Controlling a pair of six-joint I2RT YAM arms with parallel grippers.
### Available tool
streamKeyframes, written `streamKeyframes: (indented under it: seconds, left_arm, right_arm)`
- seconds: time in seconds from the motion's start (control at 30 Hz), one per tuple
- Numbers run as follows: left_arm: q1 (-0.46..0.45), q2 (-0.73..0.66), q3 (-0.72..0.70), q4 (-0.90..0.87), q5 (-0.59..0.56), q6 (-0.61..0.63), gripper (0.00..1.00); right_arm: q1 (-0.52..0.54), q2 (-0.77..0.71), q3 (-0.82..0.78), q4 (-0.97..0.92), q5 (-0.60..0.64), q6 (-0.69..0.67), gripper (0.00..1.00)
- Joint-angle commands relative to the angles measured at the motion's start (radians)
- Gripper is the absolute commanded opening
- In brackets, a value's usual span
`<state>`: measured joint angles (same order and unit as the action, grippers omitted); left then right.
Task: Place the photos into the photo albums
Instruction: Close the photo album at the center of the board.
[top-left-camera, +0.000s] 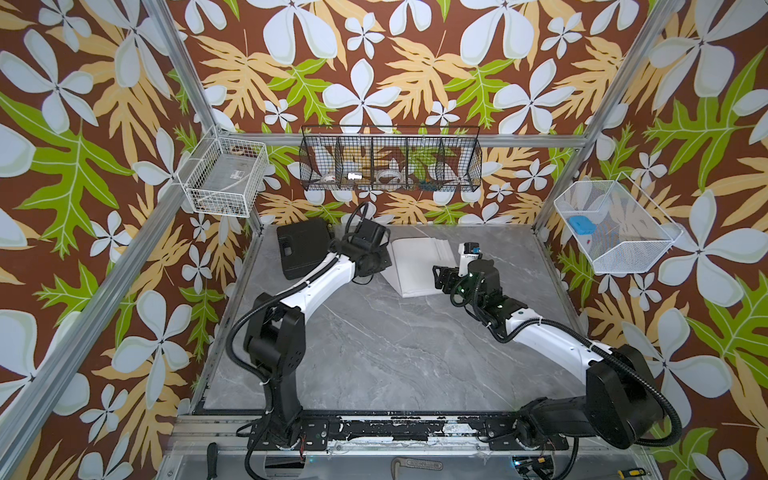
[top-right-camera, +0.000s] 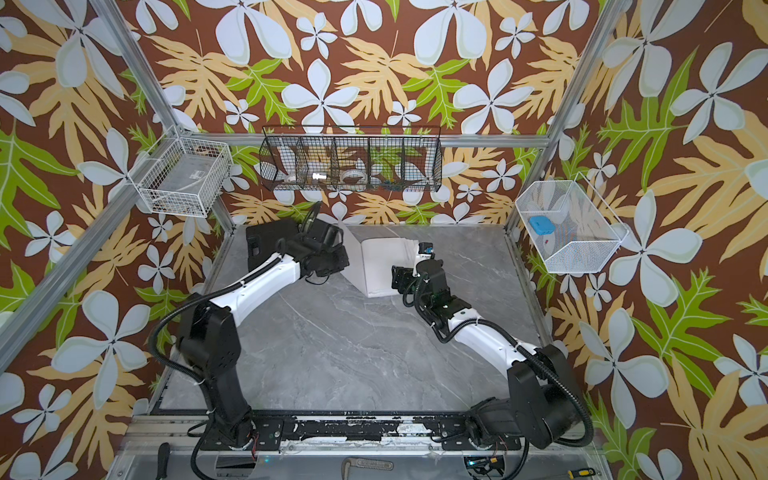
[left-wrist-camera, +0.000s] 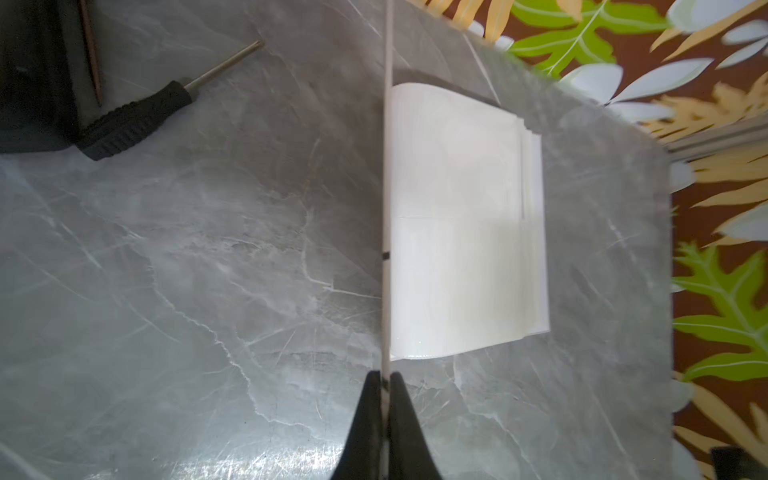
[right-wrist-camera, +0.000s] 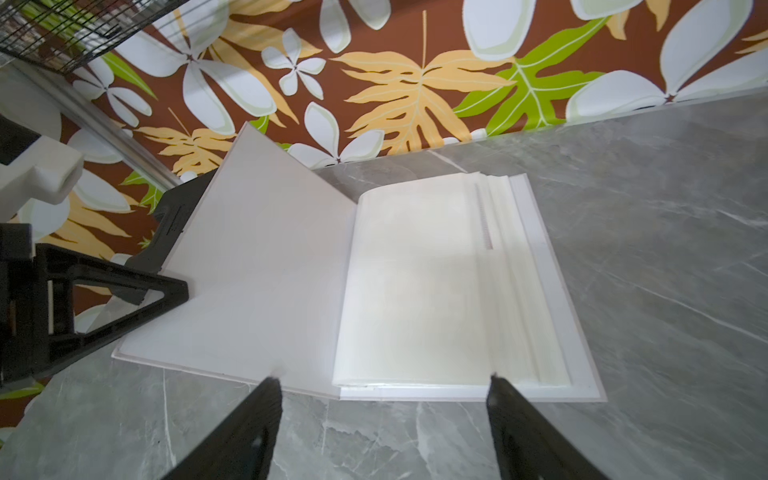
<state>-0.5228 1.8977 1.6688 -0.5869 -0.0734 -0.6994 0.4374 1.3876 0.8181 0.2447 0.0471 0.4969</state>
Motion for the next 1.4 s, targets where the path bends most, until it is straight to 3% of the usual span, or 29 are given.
streamKeyframes:
  seconds: [0.0, 0.07, 0.17, 0.23, 0.37, 0.57, 0.97, 1.03, 1.23, 1.37]
  left_arm:
    - [-0.068, 0.161, 0.281, -0.34, -0.189, 0.079, 0.0]
    - [-0.101, 0.299, 0.524, -0.447, -0.194, 0.087, 0.06]
    - [-0.127, 0.435, 0.76, -0.462, -0.106, 0.094, 0.49]
    - [-0.139, 0.47, 0.782, -0.406, -0.025, 0.102, 0.72]
    - [-0.166, 0.475, 0.736, -0.298, 0.032, 0.16, 0.98]
    - [-0.22, 0.471, 0.668, -0.146, 0.092, 0.298, 1.0]
    - [-0.29, 0.572, 0.733, -0.141, 0.078, 0.43, 1.0]
    - [-0.292, 0.502, 0.639, -0.064, 0.051, 0.428, 1.0]
    - [-0.276, 0.114, 0.132, 0.313, -0.086, 0.417, 1.0]
    - [-0.193, -0.115, -0.207, 0.47, -0.185, 0.38, 1.0]
  right_arm:
    - [-0.047, -0.004, -0.022, -0.033, -0.057, 0.023, 0.81]
    - [-0.076, -0.003, -0.031, -0.043, -0.076, 0.029, 0.81]
    - [-0.136, 0.0, -0.044, -0.043, -0.124, 0.058, 0.81]
    - [-0.192, -0.015, -0.063, -0.026, -0.153, 0.084, 0.82]
    - [-0.287, -0.05, -0.066, -0.048, -0.178, 0.079, 0.82]
    - [-0.353, 0.013, -0.006, -0.082, -0.248, 0.046, 0.82]
    - [-0.378, 0.01, 0.096, -0.19, -0.233, -0.034, 0.82]
    - [-0.383, 0.034, 0.127, -0.196, -0.262, -0.043, 0.81]
    - [-0.382, 0.186, 0.251, -0.226, -0.346, -0.043, 0.77]
    - [-0.382, 0.211, 0.244, -0.204, -0.247, -0.11, 0.79]
